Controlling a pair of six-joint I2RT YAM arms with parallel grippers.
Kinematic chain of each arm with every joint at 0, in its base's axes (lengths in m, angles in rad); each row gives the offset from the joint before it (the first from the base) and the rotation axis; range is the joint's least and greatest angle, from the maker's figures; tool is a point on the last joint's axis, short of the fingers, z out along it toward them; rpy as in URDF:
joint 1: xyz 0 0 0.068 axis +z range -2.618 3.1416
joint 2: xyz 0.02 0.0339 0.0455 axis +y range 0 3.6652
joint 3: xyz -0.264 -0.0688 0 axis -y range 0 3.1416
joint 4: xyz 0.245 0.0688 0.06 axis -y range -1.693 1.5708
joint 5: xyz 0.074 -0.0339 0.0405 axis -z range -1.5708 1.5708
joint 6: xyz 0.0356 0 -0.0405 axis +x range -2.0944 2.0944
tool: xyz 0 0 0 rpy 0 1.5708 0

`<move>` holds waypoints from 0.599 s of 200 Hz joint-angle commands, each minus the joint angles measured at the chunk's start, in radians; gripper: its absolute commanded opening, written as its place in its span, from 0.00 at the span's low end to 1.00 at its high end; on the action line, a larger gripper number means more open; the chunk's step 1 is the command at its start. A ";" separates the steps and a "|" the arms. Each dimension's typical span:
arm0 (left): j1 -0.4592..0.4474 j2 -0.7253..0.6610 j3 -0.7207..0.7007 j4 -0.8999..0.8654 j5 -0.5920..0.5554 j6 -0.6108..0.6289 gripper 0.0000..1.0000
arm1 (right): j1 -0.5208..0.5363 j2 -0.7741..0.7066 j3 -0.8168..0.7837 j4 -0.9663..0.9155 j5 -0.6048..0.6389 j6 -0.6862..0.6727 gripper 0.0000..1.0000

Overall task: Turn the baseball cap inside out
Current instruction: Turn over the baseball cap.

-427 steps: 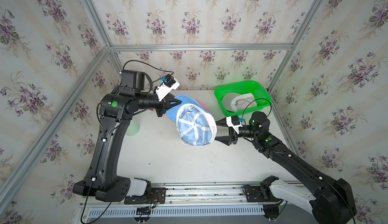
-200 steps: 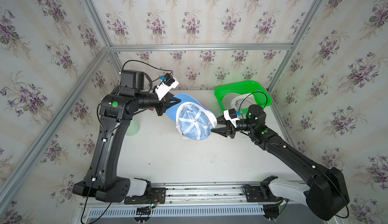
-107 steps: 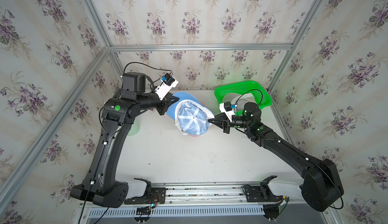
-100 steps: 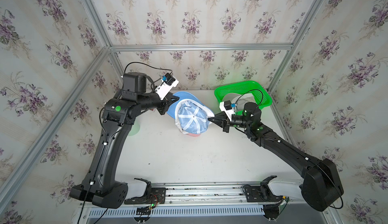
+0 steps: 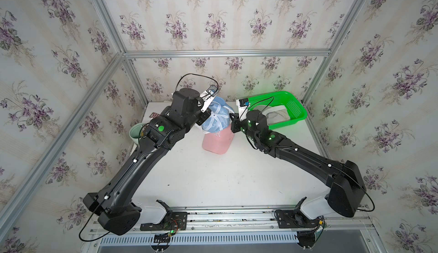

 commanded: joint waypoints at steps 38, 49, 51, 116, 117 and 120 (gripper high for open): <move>-0.002 -0.040 0.009 0.049 -0.122 -0.042 0.00 | 0.009 0.027 -0.034 0.035 0.133 0.065 0.00; -0.010 -0.028 0.017 0.023 -0.099 -0.067 0.00 | 0.009 0.011 -0.053 0.071 0.105 0.063 0.06; -0.012 -0.027 0.016 0.022 -0.098 -0.071 0.00 | 0.009 0.010 -0.056 0.077 0.099 0.063 0.07; -0.019 -0.016 0.017 0.028 -0.013 -0.123 0.00 | 0.009 -0.165 -0.198 0.242 -0.107 -0.078 0.51; -0.018 -0.015 0.019 0.028 -0.012 -0.123 0.00 | 0.009 -0.175 -0.205 0.246 -0.105 -0.080 0.51; -0.018 -0.014 0.021 0.027 -0.011 -0.124 0.00 | 0.009 -0.183 -0.214 0.249 -0.104 -0.084 0.51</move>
